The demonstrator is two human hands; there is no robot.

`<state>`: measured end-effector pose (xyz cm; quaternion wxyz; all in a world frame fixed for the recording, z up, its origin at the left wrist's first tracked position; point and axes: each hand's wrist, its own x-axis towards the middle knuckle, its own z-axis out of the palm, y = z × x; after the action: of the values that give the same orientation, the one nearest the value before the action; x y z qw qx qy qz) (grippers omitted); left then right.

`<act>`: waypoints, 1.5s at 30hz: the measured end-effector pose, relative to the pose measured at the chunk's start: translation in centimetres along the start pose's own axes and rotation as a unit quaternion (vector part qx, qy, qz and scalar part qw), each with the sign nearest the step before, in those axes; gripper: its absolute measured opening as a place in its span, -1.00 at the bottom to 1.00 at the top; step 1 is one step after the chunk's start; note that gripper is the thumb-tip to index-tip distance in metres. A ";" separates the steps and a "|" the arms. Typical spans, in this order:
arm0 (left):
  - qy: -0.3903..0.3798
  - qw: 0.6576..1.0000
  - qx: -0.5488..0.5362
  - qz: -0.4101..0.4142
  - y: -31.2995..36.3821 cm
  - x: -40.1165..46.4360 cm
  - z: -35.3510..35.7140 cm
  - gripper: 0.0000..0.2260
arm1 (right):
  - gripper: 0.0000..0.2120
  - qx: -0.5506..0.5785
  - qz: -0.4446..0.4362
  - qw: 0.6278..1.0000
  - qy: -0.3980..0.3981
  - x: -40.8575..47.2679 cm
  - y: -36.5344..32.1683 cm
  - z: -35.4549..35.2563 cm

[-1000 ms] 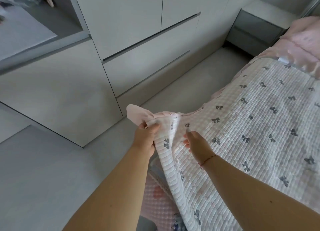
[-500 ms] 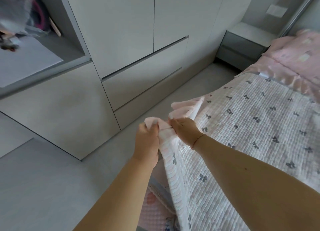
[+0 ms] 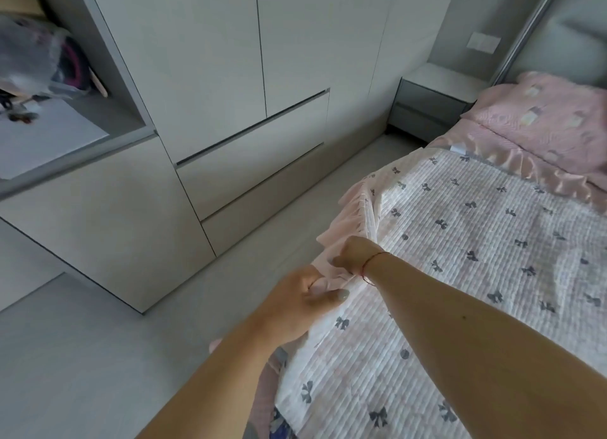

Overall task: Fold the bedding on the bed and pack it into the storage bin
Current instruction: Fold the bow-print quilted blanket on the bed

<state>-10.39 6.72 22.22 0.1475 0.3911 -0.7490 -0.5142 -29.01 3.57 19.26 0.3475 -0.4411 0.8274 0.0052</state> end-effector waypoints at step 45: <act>0.066 0.983 -0.163 -0.059 19.1 -38.5 53.2 -0.85 | -0.68 0.757 0.056 0.650 0.045 -44.9 58.8 4.7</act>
<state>-26.79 73.15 23.40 0.2276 0.4386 -0.6195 -0.6099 -52.90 73.59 24.20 0.5219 0.0220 0.5819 -0.6233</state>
